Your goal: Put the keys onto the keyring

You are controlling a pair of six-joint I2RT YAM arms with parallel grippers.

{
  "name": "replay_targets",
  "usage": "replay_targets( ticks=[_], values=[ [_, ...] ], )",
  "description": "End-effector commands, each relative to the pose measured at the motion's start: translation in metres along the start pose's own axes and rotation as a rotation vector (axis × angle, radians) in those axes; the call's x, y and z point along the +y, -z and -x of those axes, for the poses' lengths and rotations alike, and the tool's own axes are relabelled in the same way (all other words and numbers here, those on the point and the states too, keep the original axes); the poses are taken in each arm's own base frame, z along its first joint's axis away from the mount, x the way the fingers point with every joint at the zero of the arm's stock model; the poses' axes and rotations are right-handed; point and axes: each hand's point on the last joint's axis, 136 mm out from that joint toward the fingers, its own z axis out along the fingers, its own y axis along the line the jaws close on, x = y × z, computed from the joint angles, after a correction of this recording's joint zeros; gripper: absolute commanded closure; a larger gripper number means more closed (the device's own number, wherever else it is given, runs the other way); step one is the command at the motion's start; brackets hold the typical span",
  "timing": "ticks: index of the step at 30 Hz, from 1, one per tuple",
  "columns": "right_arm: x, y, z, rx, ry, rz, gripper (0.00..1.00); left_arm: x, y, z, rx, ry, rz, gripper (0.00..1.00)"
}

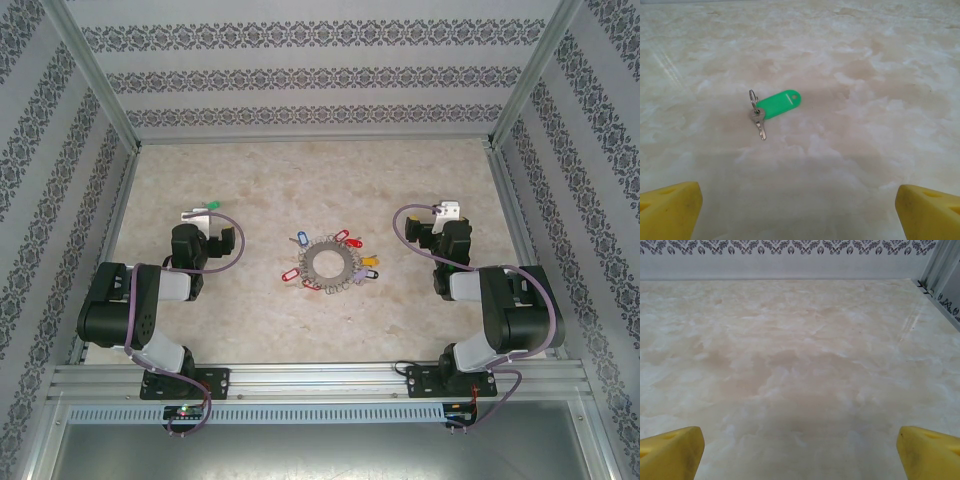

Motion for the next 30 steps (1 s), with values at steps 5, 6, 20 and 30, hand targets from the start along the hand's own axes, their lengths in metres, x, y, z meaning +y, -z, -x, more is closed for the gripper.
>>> replay_targets(
  ticks=[5, 6, 20, 30],
  values=[
    [-0.005, 0.001, 0.017, -0.045, -0.031, -0.023, 0.02, 0.005, 0.005, 0.033, -0.018, 0.0, 0.016, 0.0],
    [-0.005, 0.004, 0.022, -0.044, -0.036, -0.014, 0.02, 0.001, 0.008, 0.04, -0.009, -0.013, -0.004, 0.0],
    [0.034, 0.07, 0.053, 0.358, -0.345, 0.132, 0.02, 0.02, 0.102, 0.144, 0.064, 0.393, 0.126, 0.01],
    [0.211, 0.168, -0.05, 0.91, -0.23, 0.567, 0.44, -0.085, 0.09, 0.08, 0.377, 0.333, -0.408, 0.0]
  ],
)
